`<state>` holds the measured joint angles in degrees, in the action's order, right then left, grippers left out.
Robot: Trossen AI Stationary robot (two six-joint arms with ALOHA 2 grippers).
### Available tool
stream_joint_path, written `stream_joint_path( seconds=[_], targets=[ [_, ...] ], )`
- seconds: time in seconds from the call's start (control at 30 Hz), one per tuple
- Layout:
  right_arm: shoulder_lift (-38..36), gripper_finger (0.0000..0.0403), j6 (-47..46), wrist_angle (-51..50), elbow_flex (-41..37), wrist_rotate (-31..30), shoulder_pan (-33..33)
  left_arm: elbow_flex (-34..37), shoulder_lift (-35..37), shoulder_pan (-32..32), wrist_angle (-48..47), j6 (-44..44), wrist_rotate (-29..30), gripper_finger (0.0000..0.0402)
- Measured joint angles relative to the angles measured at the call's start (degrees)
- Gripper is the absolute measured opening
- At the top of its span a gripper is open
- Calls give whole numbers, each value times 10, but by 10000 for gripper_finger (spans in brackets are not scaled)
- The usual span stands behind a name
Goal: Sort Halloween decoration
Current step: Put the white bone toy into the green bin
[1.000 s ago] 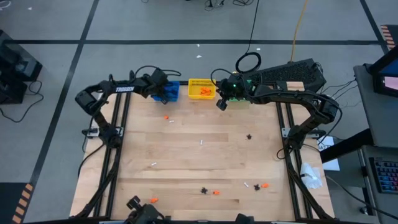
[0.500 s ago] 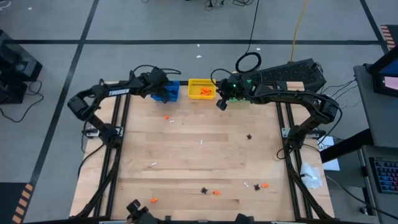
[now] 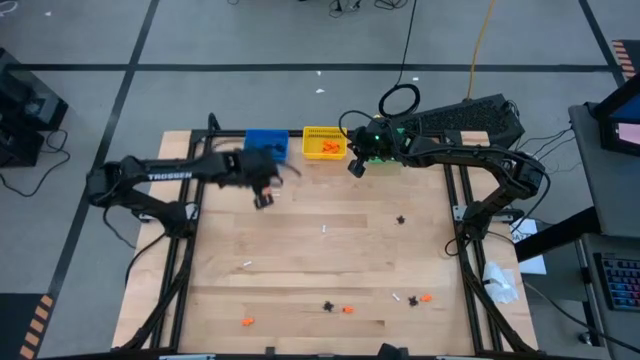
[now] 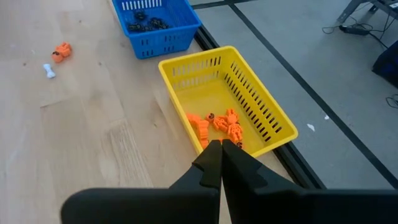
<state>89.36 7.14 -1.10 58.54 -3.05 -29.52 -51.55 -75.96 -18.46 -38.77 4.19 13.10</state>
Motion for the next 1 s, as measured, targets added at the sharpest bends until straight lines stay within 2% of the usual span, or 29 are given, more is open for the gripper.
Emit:
stream_joint_path(
  seconds=[0.13, 0.23, 0.43, 0.53, 0.73, 0.87, 1.0],
  targets=[
    [0, 0, 0, 0, 0, 1, 0, 0, 0, 109, -57, -71, -1, 4],
    [0, 0, 0, 0, 0, 1, 0, 0, 1, 185, -85, -131, -27, 2],
    [0, 0, -2, 0, 0, 1, 0, 2, 0, 325, -85, -271, -50, 3],
    [0, 0, -5, 0, 0, 1, 0, 13, 0, 379, -83, -370, -48, 3],
    [0, 0, -5, 0, 0, 1, 7, 39, -1, 465, -85, -520, -38, 17],
    [0, 0, -4, 0, 0, 1, 8, 63, -12, 494, -82, -577, -32, 57],
    [0, 0, -4, 0, 0, 1, 8, 80, -37, 507, -73, -592, -34, 98]
  ],
)
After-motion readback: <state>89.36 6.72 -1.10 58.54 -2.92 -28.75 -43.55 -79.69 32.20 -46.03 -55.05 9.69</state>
